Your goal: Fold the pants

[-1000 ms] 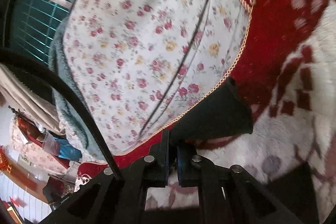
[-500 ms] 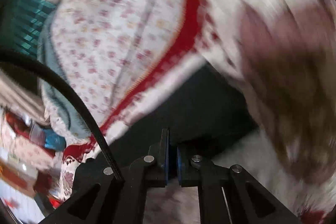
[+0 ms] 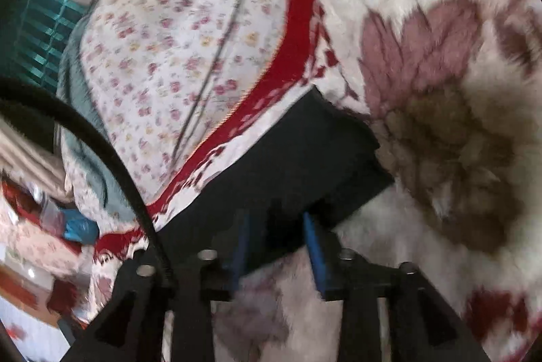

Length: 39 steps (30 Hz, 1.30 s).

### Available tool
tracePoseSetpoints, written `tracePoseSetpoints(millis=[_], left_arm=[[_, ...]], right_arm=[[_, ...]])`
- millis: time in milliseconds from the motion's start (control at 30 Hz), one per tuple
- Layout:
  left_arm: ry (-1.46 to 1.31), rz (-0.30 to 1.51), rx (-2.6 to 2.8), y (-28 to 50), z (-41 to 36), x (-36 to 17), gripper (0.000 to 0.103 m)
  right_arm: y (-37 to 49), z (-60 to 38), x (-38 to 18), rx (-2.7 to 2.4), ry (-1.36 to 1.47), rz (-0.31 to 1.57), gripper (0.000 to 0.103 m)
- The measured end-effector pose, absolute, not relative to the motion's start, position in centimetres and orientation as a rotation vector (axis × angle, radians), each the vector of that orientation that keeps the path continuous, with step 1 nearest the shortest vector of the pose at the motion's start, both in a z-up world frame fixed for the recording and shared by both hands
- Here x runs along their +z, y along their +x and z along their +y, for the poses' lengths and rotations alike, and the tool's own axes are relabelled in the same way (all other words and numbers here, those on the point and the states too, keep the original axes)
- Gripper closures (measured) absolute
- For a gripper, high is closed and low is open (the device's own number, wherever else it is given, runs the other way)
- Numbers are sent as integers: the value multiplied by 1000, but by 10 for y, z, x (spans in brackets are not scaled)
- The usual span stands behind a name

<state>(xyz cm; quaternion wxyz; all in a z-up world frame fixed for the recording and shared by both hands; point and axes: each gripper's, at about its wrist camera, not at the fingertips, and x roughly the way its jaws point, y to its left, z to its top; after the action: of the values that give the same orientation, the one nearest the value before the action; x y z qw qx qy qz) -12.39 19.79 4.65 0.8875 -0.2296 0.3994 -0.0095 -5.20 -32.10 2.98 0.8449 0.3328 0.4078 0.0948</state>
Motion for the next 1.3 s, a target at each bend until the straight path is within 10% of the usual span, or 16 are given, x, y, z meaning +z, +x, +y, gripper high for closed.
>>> tracePoseSetpoints(millis=[133,467,867,1133,1300], left_arm=[[-513,747,33,-150,229,60,45],[-661,750,128,-156,290,51,45],[-786,766,120,-120,315,37,45],[-837,740,109,-106,319,42,45],[-712,673,150,-111,315,60,87]], right_arm=[[-63,-274,54,380,570,820,69],[-46,-86,37,917,577,959,69],[-91,46,39,908,-177,740,57],[-67,70,26,847,-253,725,69],[-56,56,39,907,-118,724,93]])
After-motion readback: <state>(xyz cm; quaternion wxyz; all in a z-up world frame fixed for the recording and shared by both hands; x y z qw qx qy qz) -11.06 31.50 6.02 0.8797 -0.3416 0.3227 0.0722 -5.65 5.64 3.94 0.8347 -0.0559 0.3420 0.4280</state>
